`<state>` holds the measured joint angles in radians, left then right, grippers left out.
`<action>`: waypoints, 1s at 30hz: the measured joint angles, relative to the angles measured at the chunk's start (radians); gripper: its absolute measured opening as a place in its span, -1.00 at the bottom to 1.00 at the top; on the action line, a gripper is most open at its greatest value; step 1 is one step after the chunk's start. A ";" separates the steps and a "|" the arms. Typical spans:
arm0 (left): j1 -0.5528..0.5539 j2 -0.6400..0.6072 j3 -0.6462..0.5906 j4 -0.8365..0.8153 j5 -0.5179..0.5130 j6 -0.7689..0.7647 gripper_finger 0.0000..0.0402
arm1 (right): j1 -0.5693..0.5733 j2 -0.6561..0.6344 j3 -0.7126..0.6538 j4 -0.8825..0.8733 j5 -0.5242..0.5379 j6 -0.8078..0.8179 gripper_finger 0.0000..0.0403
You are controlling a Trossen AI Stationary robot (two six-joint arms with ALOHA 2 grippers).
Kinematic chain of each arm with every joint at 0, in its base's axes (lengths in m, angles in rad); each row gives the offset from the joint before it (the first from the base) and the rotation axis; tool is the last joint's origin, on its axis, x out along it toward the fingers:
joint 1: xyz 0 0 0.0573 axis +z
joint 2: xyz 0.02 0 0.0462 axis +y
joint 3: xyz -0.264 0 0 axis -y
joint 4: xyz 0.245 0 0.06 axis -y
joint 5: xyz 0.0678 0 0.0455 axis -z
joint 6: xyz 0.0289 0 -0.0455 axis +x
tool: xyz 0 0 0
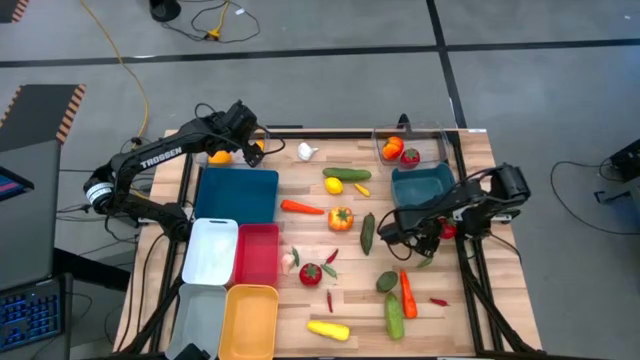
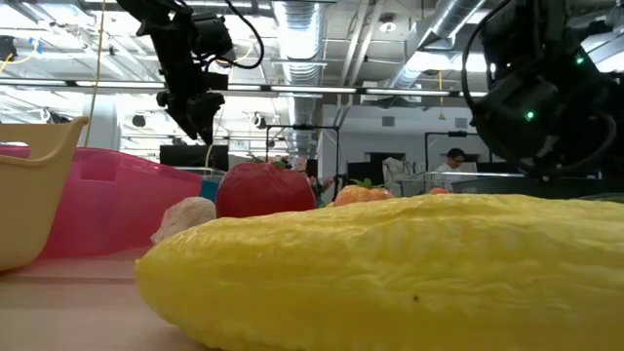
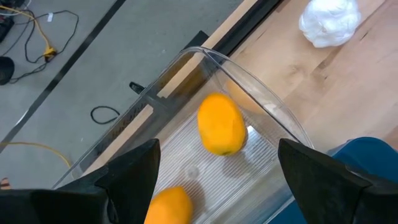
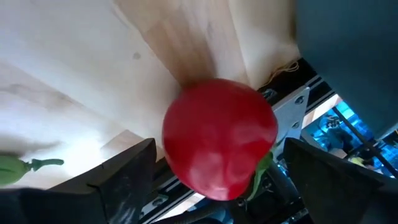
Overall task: Sort produce into baskets
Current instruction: Put the right red tomato into the right transparent bin
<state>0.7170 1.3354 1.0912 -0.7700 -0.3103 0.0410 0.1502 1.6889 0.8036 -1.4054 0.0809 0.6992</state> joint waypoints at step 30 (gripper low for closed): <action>0.000 0.000 0.000 0.000 0.019 0.000 0.56 | 0.025 0.057 0.063 -0.058 -0.065 -0.106 0.56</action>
<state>0.7170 1.3354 1.0912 -0.7700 -0.2916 0.0406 0.1754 1.7454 0.8664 -1.4634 0.0158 0.5930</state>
